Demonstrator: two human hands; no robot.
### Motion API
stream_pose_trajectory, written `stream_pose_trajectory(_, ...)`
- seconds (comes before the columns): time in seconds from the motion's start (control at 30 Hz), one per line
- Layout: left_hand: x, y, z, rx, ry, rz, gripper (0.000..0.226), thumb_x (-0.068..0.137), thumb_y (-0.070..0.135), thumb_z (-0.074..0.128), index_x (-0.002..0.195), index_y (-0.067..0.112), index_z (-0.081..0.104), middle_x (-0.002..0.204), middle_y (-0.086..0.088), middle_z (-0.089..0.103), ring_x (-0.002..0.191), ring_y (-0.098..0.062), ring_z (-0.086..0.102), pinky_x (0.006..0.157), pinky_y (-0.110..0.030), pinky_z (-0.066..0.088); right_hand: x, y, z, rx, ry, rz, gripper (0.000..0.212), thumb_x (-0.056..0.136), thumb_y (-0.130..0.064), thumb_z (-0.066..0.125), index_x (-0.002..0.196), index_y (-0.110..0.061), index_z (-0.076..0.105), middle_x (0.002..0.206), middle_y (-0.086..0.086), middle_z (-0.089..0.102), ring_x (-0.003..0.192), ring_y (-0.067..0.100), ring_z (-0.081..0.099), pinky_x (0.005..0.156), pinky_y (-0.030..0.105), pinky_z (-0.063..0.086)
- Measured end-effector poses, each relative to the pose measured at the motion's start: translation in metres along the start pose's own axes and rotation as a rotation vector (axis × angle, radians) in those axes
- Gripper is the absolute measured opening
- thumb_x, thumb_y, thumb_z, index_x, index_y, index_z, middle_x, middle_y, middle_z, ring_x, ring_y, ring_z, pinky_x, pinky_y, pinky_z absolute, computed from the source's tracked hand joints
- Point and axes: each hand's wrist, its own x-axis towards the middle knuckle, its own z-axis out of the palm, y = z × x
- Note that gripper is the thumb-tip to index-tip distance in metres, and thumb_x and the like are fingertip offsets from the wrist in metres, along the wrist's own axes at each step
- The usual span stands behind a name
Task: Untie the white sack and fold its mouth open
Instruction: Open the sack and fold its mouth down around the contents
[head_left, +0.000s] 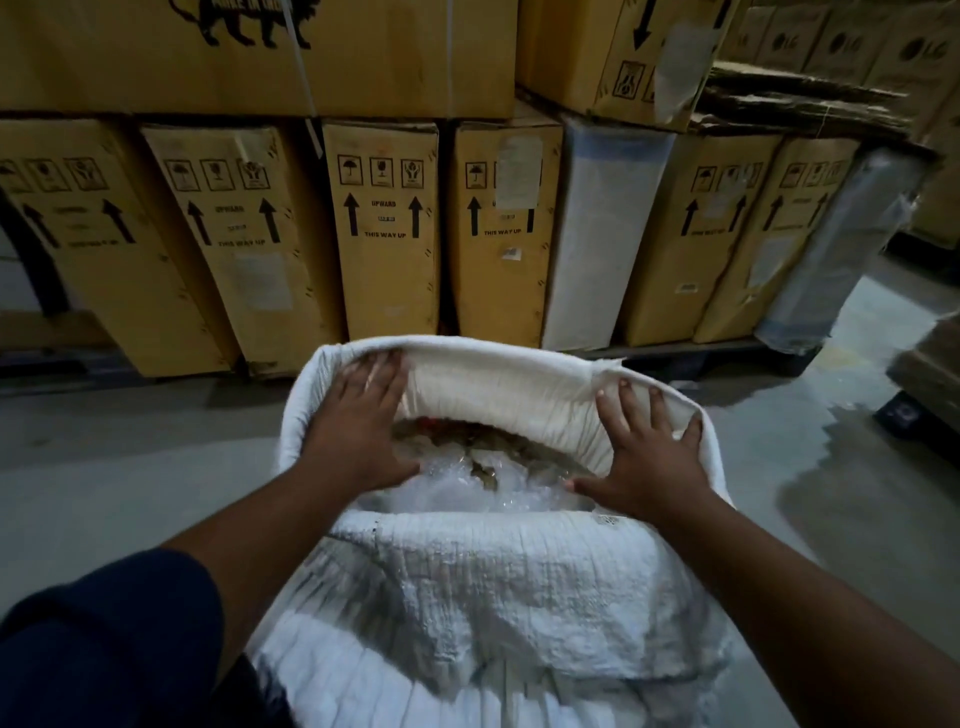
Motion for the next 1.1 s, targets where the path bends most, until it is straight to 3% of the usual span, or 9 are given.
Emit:
stream_pose_trajectory(0.2, -0.056, 0.041, -0.015, -0.132, -0.403, 0.281, 0.106, 0.092, 0.073, 0.055, 0.168, 0.021, 0.003, 0.174, 0.0, -0.016, 0.161, -0.018, 0.005, 0.13, -0.038, 0.009, -0.039, -0.018, -0.02, 0.113, -0.278, -0.269, 0.12, 0.074, -0.089, 0.058, 0.164, -0.042, -0.006, 0.174, -0.001, -0.017, 0.161, 0.025, -0.012, 0.127, 0.056, 0.001)
stream_pose_trajectory(0.3, -0.104, 0.056, -0.03, -0.1, -0.456, 0.45, 0.114, 0.09, 0.077, 0.053, 0.166, 0.024, -0.012, 0.172, 0.0, -0.024, 0.161, -0.018, -0.007, 0.131, -0.043, 0.001, -0.09, -0.02, -0.037, 0.099, -0.329, -0.539, 0.128, 0.069, -0.089, 0.063, 0.16, -0.048, -0.017, 0.17, -0.01, -0.025, 0.157, 0.013, -0.022, 0.129, 0.044, -0.005)
stream_pose_trajectory(0.43, -0.162, 0.074, -0.029, -0.023, -0.49, 0.435, 0.139, 0.068, 0.097, 0.048, 0.165, 0.021, -0.016, 0.172, -0.006, -0.026, 0.16, -0.03, -0.016, 0.126, -0.062, -0.007, -0.145, -0.02, -0.028, -0.07, -0.38, -0.638, 0.138, 0.065, -0.091, 0.063, 0.152, -0.047, -0.035, 0.165, -0.005, -0.038, 0.154, 0.021, -0.031, 0.127, 0.054, -0.005)
stream_pose_trajectory(0.57, -0.228, 0.073, -0.006, -0.028, -0.613, 0.353, 0.153, 0.038, 0.11, 0.033, 0.152, 0.01, 0.05, 0.161, -0.017, 0.045, 0.146, -0.044, 0.044, 0.108, -0.075, 0.024, -0.201, -0.012, 0.003, -0.085, -0.431, -0.567, 0.148, 0.052, -0.099, 0.058, 0.159, -0.04, -0.025, 0.171, 0.01, -0.024, 0.16, 0.035, -0.01, 0.121, 0.064, 0.017)
stream_pose_trajectory(0.63, -0.248, 0.079, -0.003, -0.034, -0.687, 0.334, 0.154, 0.038, 0.109, 0.036, 0.156, 0.01, 0.042, 0.162, -0.014, 0.044, 0.149, -0.039, 0.037, 0.108, -0.072, 0.015, -0.224, -0.008, 0.016, -0.089, -0.461, -0.531, 0.152, 0.041, -0.102, 0.054, 0.165, -0.036, -0.004, 0.173, 0.018, 0.004, 0.158, 0.041, 0.017, 0.113, 0.059, 0.039)
stream_pose_trajectory(0.67, -0.246, 0.085, -0.008, -0.039, -0.757, 0.324, 0.156, 0.044, 0.108, 0.042, 0.164, 0.01, 0.02, 0.172, -0.011, 0.021, 0.158, -0.036, 0.016, 0.112, -0.071, 0.003, -0.228, -0.006, 0.02, -0.082, -0.437, -0.509, 0.153, 0.037, -0.103, 0.053, 0.166, -0.033, 0.009, 0.171, 0.02, 0.019, 0.153, 0.043, 0.03, 0.106, 0.056, 0.047)
stream_pose_trajectory(0.77, -0.216, 0.095, -0.02, -0.042, -0.746, 0.313, 0.144, 0.067, 0.1, 0.047, 0.162, 0.018, -0.023, 0.164, -0.004, -0.038, 0.156, -0.029, -0.027, 0.123, -0.061, -0.014, -0.22, -0.011, 0.015, -0.009, -0.344, -0.454, 0.149, 0.042, -0.102, 0.05, 0.166, -0.031, 0.007, 0.171, 0.021, 0.017, 0.153, 0.042, 0.032, 0.103, 0.055, 0.05)
stream_pose_trajectory(0.87, -0.165, 0.102, -0.024, -0.294, -0.594, 0.274, 0.131, 0.067, 0.104, 0.023, 0.164, 0.025, -0.017, 0.168, 0.004, -0.029, 0.16, -0.021, -0.015, 0.131, -0.049, 0.003, -0.197, -0.025, 0.005, 0.115, -0.265, -0.436, 0.124, 0.063, -0.095, 0.033, 0.16, -0.041, -0.022, 0.173, 0.011, -0.015, 0.161, 0.035, 0.006, 0.122, 0.055, 0.031)
stream_pose_trajectory(1.1, -0.095, 0.064, 0.008, -0.46, -0.05, -0.023, 0.113, 0.083, 0.086, 0.047, 0.167, 0.029, -0.004, 0.176, -0.004, 0.001, 0.162, -0.027, 0.002, 0.128, -0.055, 0.005, -0.113, -0.015, 0.029, 0.113, -0.003, -0.205, 0.102, 0.086, -0.08, 0.05, 0.165, -0.04, -0.001, 0.175, 0.004, -0.014, 0.159, 0.037, -0.014, 0.122, 0.065, -0.004)
